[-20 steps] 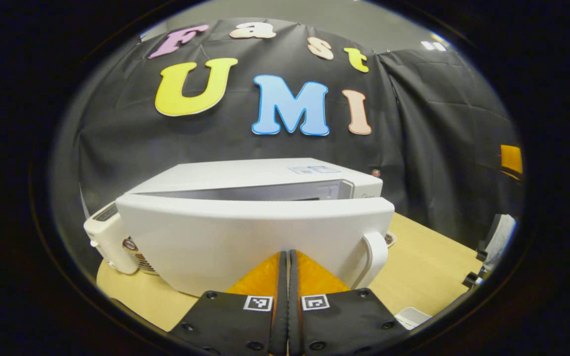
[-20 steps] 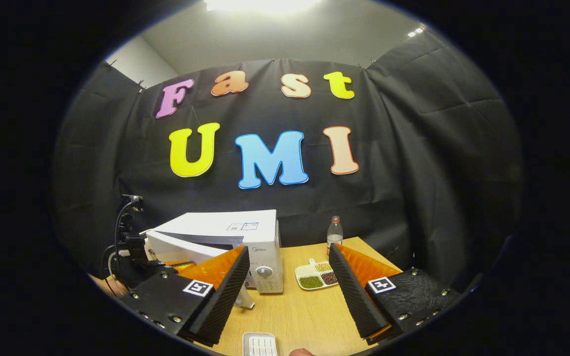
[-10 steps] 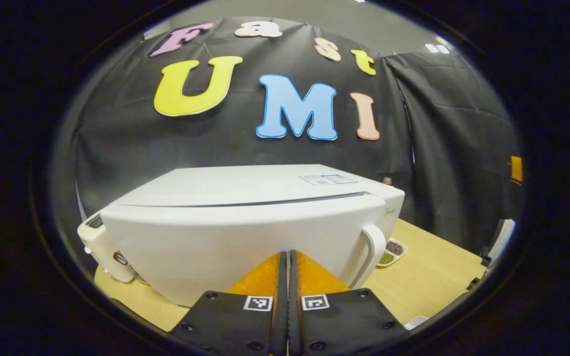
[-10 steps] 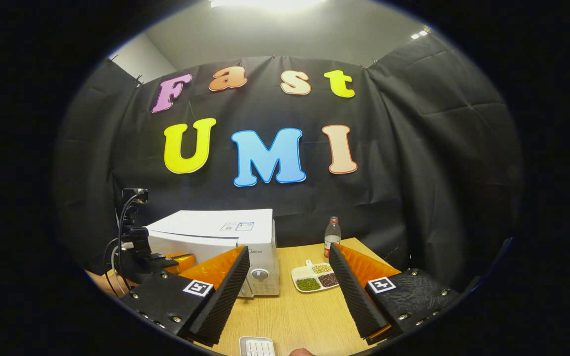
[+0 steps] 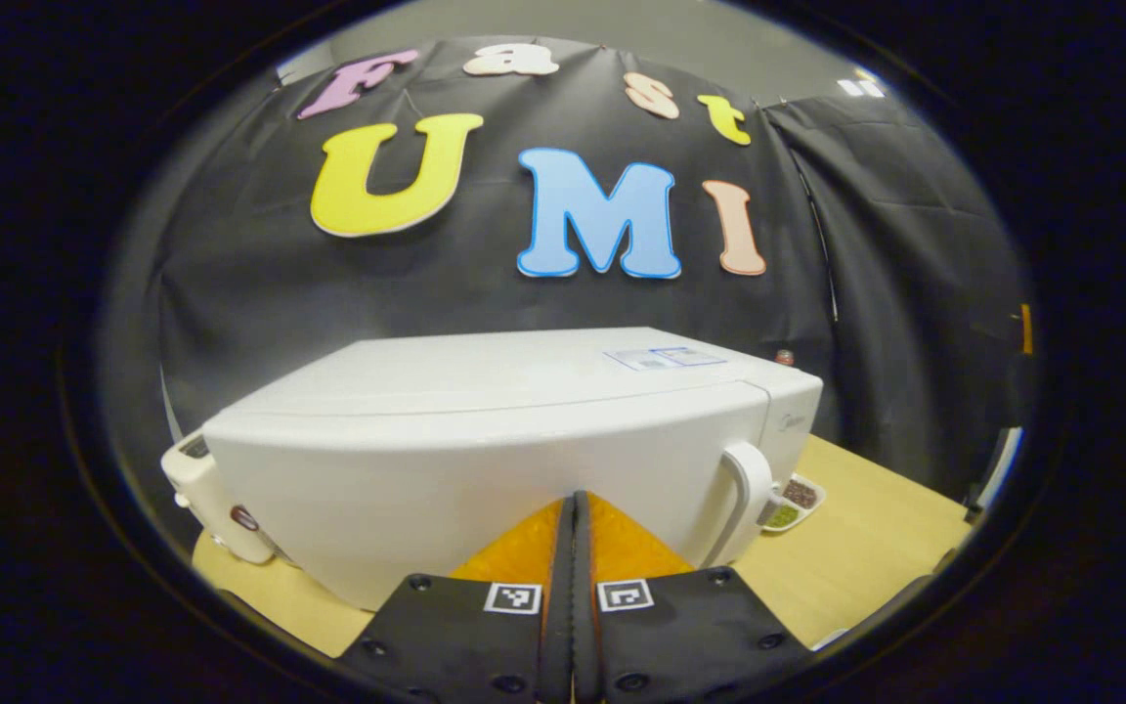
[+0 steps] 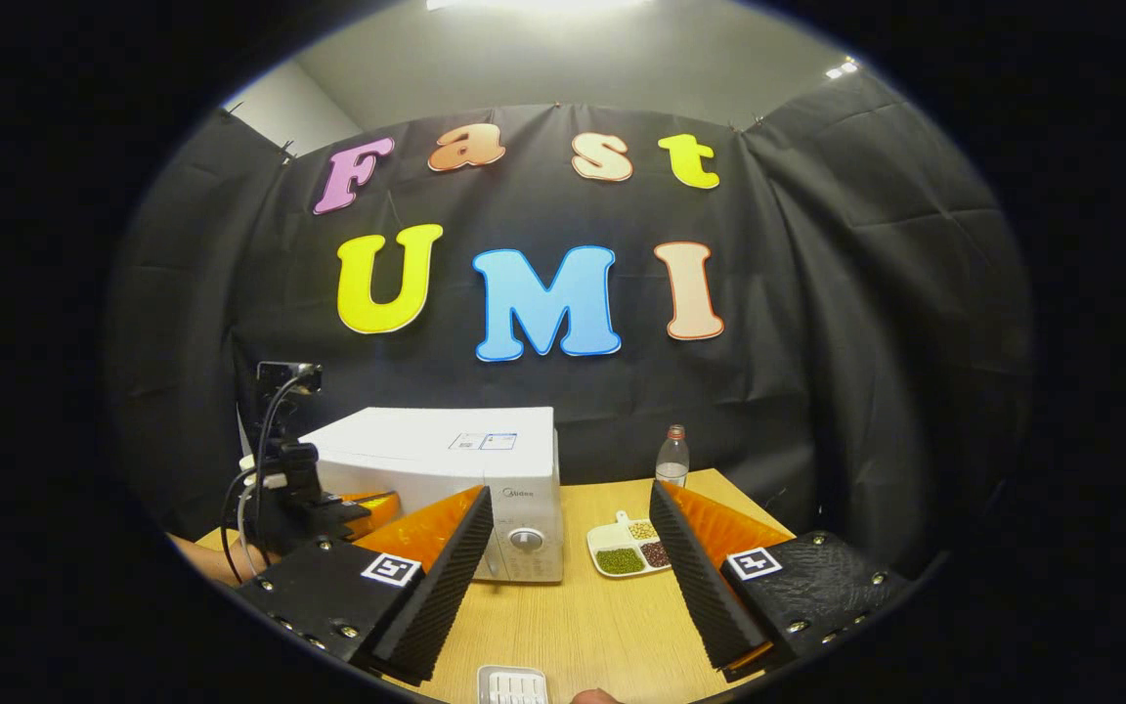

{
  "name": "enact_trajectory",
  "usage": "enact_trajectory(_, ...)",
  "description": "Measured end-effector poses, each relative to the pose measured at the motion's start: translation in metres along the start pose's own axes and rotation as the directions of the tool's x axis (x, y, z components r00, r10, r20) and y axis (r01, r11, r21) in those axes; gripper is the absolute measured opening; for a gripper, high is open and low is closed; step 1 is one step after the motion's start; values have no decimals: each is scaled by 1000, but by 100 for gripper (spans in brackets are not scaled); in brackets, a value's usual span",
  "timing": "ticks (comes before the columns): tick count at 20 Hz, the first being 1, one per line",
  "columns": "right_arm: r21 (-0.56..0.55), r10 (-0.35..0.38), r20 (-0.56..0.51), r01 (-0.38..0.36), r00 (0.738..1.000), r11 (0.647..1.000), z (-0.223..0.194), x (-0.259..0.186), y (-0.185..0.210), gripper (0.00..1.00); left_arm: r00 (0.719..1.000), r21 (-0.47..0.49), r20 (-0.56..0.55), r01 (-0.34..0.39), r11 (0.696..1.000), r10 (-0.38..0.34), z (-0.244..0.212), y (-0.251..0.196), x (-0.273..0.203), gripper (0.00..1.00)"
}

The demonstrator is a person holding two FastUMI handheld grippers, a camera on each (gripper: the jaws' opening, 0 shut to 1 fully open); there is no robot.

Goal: Open the microwave oven with the left hand, put the food in, and close the microwave oven.

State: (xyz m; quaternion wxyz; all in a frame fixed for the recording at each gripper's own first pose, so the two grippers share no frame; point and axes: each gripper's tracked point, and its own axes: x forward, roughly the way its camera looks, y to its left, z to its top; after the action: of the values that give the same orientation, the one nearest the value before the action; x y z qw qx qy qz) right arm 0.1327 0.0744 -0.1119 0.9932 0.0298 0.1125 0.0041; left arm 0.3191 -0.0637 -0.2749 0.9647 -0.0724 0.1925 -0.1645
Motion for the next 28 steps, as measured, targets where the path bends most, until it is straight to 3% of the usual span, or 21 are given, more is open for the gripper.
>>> enact_trajectory(2,0,14,6,-14,1000,1000,3,-8,2,98,999,17,10,-51,999,51,5,3,-6,7)
enact_trajectory(6,6,56,23,-56,998,998,10,-28,2,98,996,28,72,-46,999,44,32,-19,-44,7)
enact_trajectory(10,12,111,39,-112,993,994,16,-48,-2,98,988,41,140,-75,996,68,62,-38,-104,7)
enact_trajectory(19,25,213,89,-216,973,976,24,-108,-13,98,953,14,223,-214,977,206,88,-52,-250,7)
enact_trajectory(24,24,221,112,-225,969,974,30,-137,-13,98,935,30,252,-266,964,250,87,-54,-325,7)
enact_trajectory(25,26,220,117,-225,968,974,30,-141,-11,98,930,29,255,-280,960,263,87,-51,-340,11)
enact_trajectory(27,24,213,122,-218,969,976,32,-147,-6,98,921,27,270,-297,954,279,89,-46,-367,7)
enact_trajectory(28,24,209,124,-213,970,977,32,-150,-4,98,917,25,279,-302,953,283,91,-42,-379,12)
